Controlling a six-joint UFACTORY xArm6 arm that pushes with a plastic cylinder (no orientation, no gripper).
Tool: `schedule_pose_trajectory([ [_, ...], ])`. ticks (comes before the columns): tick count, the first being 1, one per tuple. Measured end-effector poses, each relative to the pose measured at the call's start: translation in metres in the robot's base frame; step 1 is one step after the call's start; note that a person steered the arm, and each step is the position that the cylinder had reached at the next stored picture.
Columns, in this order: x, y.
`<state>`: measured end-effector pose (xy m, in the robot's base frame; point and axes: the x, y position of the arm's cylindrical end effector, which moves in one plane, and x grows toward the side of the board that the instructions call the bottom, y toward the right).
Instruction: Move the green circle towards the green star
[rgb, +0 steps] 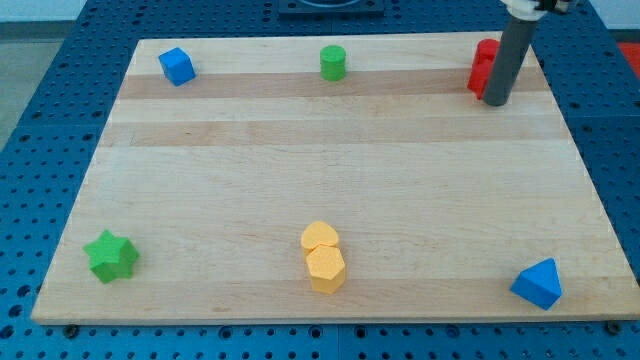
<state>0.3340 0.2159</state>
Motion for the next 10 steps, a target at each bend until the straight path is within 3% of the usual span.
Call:
schedule_pose_trajectory([
  [2,0.003,-0.003],
  [4,0.016,-0.077],
  [5,-0.001,-0.087],
  [6,-0.058,-0.09],
  [8,-0.117,-0.135],
  [9,-0.125,-0.177],
  [10,-0.099,-0.206],
])
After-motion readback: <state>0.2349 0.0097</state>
